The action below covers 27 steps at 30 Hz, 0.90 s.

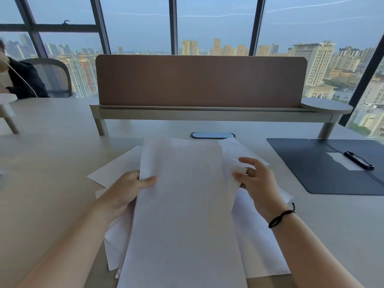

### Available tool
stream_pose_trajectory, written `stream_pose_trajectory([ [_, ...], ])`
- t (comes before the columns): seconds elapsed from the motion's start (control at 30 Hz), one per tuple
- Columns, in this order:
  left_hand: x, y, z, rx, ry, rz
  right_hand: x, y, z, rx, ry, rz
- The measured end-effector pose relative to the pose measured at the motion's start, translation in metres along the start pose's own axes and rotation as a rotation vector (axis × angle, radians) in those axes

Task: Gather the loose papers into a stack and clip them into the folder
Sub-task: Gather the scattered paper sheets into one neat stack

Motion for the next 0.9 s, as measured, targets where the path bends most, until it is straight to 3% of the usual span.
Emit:
stream_pose_trajectory([
  [0.17,0.005,-0.003,-0.004,-0.023,-0.113,-0.120,0.008,0.007,0.010,0.251,0.511,-0.050],
  [0.27,0.012,-0.004,-0.004,0.003,-0.070,-0.182,0.027,0.010,-0.002,0.247,0.513,-0.191],
  [0.43,-0.009,0.001,0.008,0.156,0.162,0.016,0.049,0.020,-0.023,0.206,0.447,-0.188],
  [0.57,-0.030,0.012,0.005,0.245,0.124,0.239,0.043,0.027,-0.010,0.177,0.029,-0.041],
  [0.67,-0.046,0.017,0.000,0.233,-0.079,0.373,0.032,0.029,0.000,0.161,-0.130,0.037],
  [0.77,-0.065,0.024,-0.010,0.201,-0.333,0.420,0.034,0.022,0.001,0.135,-0.306,-0.006],
  [0.9,-0.066,0.029,-0.025,0.078,-0.541,0.368,0.056,0.005,-0.004,-0.003,-0.826,-0.211],
])
Point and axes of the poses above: each hand's wrist, its own y-axis towards the middle knuckle, its own x-axis out of the palm, z = x × y, the point moved 8 cm from there along y, towards the middle knuckle, and after that the axes turned 1 degree about x, right-handed, at the moved point
